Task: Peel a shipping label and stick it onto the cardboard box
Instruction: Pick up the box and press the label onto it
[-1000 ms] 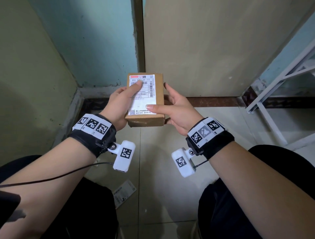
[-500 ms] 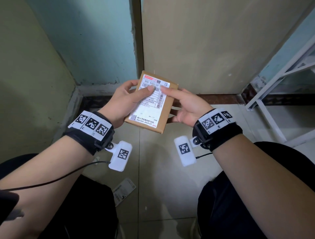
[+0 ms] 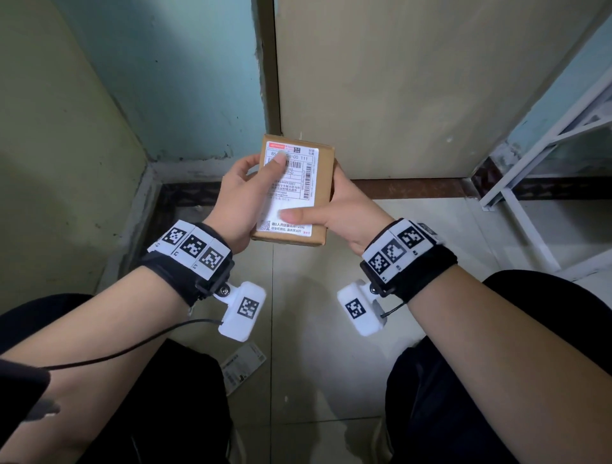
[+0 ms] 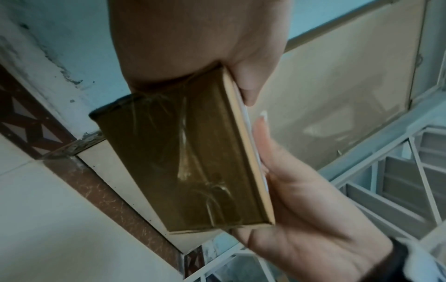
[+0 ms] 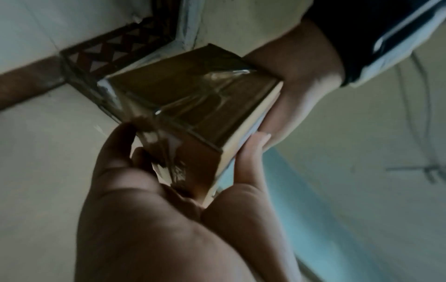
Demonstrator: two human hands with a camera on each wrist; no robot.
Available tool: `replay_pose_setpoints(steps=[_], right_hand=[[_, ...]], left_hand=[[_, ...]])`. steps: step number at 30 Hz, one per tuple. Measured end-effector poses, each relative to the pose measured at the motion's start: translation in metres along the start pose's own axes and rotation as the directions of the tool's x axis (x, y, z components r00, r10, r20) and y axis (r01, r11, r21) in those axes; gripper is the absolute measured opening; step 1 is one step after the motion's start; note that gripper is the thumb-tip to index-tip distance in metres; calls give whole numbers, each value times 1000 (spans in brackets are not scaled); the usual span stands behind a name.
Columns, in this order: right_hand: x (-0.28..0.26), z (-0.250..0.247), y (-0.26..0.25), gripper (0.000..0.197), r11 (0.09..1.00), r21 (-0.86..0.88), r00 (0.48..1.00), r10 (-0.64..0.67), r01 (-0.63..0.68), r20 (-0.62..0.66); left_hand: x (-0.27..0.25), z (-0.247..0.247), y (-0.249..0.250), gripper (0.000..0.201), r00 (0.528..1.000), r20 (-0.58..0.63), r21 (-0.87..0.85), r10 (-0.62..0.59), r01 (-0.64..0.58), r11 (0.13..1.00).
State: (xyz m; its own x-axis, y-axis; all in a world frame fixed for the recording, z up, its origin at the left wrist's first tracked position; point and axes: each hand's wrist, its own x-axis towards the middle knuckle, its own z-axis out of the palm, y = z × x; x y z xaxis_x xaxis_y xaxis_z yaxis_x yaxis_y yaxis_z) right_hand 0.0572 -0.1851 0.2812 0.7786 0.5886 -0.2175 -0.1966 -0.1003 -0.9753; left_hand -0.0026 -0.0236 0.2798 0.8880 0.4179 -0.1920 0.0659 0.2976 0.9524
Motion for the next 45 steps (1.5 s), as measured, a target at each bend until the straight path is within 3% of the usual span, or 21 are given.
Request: replay_pose_setpoints(steps=[3,4,6,8,10,13,20,25,34,38,45], right_hand=[[3,0,-1,39,996,87,986,32,-18,-164],[4,0,-1,33,991,127,973,65,-37,-222],[8,-2,-2,54,974,209,942,148,-87,-300],[10,-2,-2,63,960,261,950,170,-100,-263],[7,2,-4,60,965,242,971,150,-103,-187],[0,9,-4,39,987,101,980,136,-122,-148],[2,14,7,29,994,113,968,35,-7,-248],[14,7,20,35,994,96,950,75,-47,-302],[33,0,48,48,998,-31,913,40,-58,-406],[44,-4,68,41,992,4,898,118,-128,-423],[55,1,90,48,957,32,889,279,-287,-364]], left_hand=[[-4,4,-6,45,999,31,3,24,-24,1000],[-4,6,-6,43,998,46,8,37,-38,999],[-3,8,-5,42,996,59,9,69,-70,998],[-1,6,-1,44,996,39,-16,80,-79,997],[2,4,0,44,997,22,-47,68,-67,997],[6,4,-5,44,999,24,-64,47,-45,997],[15,4,-21,50,998,53,29,34,-36,999],[16,8,-30,48,994,72,13,-76,76,997],[31,7,-56,40,999,16,78,-41,40,996],[41,-1,-66,35,993,-65,187,-94,105,977],[52,-23,-92,28,977,-149,281,-153,190,941]])
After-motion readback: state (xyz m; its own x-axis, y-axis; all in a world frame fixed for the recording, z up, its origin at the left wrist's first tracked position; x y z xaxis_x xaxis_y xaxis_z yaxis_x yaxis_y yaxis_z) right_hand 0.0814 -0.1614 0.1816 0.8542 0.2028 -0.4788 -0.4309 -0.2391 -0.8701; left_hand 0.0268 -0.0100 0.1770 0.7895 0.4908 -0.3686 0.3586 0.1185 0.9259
